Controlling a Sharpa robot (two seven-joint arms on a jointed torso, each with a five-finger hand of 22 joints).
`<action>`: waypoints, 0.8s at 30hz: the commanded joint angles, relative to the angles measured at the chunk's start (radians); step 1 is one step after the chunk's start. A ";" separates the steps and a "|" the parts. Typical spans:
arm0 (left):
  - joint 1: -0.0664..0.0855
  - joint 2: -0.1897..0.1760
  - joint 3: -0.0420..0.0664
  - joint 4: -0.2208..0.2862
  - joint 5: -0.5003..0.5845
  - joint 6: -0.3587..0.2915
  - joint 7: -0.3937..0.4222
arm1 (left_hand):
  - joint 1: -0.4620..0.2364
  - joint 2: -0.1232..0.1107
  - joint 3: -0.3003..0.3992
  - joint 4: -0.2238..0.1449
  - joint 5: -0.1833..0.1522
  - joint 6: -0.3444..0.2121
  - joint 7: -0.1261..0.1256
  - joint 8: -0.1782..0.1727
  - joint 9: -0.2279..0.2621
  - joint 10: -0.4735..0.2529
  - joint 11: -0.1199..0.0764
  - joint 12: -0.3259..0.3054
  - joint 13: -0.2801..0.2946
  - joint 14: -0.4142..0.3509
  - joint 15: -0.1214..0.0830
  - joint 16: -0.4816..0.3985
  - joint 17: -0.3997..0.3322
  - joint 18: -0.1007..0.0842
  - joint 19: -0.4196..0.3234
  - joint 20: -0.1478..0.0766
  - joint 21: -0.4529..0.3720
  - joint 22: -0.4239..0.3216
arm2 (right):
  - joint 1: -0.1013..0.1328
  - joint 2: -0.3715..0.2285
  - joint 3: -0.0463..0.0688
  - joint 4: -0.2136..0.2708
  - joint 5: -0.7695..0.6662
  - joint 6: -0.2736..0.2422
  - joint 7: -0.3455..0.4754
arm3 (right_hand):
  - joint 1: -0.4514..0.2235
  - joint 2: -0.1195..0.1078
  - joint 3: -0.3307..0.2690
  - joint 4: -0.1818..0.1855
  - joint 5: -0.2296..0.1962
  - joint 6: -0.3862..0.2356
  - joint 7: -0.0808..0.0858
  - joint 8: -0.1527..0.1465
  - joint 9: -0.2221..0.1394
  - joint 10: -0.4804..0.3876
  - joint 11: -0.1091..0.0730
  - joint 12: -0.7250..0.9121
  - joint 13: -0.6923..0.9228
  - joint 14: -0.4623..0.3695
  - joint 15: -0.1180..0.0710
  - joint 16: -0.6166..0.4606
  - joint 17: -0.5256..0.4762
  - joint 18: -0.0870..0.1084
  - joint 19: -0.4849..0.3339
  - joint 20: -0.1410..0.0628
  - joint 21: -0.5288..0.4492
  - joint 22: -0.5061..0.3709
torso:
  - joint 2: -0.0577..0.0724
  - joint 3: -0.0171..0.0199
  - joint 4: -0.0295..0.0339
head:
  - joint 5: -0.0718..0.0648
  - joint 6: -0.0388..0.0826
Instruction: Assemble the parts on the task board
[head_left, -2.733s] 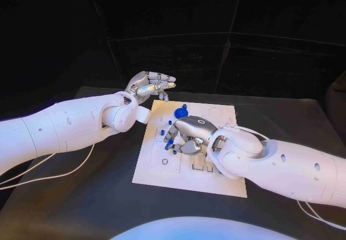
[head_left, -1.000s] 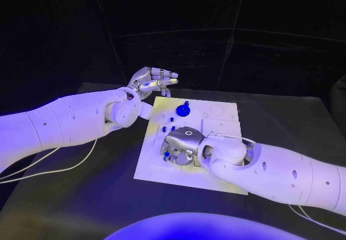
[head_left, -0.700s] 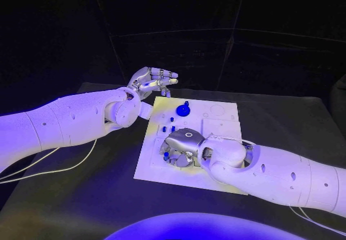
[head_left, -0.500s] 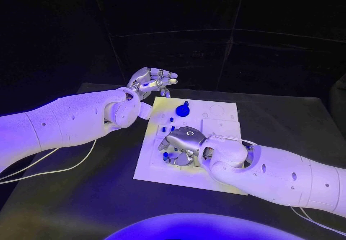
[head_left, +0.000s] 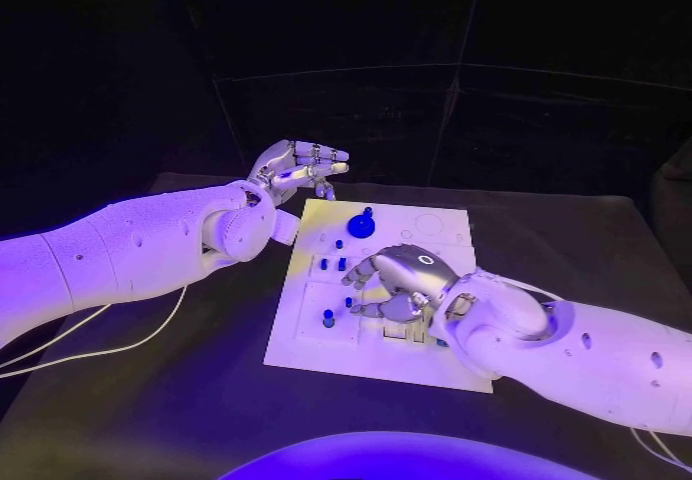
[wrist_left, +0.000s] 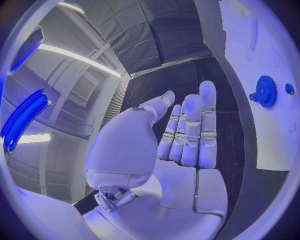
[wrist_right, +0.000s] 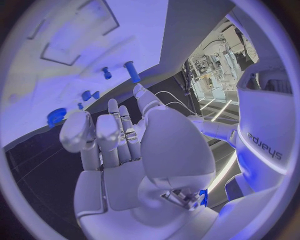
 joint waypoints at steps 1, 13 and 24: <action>0.000 -0.003 0.001 0.004 0.003 0.009 0.019 | 0.001 0.011 -0.005 -0.002 0.004 -0.005 -0.002 0.005 0.001 -0.007 -0.001 0.004 0.000 -0.005 -0.001 0.004 -0.001 0.014 -0.002 0.004 -0.003 -0.001 | 0.016 -0.079 0.002 0.045 0.234 0.005 -0.039 | -0.013 0.010 -0.012 0.018 -0.020 0.012 -0.004 0.003 -0.001 0.095 -0.014 0.054 0.022 0.019 -0.008 0.034 0.051 -0.010 0.030 -0.007 0.034 0.053 | -0.003 -0.0033 -0.0045 | -0.021 0.006; -0.011 -0.017 0.000 0.014 0.003 0.009 0.023 | 0.002 0.012 -0.006 -0.002 0.004 -0.004 -0.003 0.007 0.001 -0.007 -0.001 0.007 0.001 -0.005 -0.001 0.006 0.002 0.014 -0.002 0.004 -0.004 -0.001 | 0.027 -0.349 0.001 0.157 0.420 0.023 -0.242 | -0.091 0.022 -0.218 0.135 0.061 0.044 -0.056 0.114 0.014 0.249 -0.066 0.890 0.876 0.054 -0.056 0.189 0.279 -0.053 0.133 -0.051 0.159 0.266 | -0.011 -0.0039 -0.0334 | -0.088 0.022; -0.019 -0.025 -0.006 0.025 0.003 0.012 0.019 | -0.003 0.013 -0.009 0.001 0.004 -0.005 -0.002 0.010 0.001 -0.007 -0.001 0.010 0.001 -0.003 -0.001 0.009 0.003 0.014 -0.001 0.004 -0.004 -0.002 | 0.008 -0.365 0.000 0.164 0.266 0.072 -0.423 | -0.126 0.025 -0.299 0.190 0.076 0.040 -0.060 0.149 0.027 0.273 -0.071 0.996 1.034 0.060 -0.056 0.222 0.339 -0.058 0.147 -0.057 0.175 0.297 | -0.011 -0.0053 -0.0312 | -0.103 0.019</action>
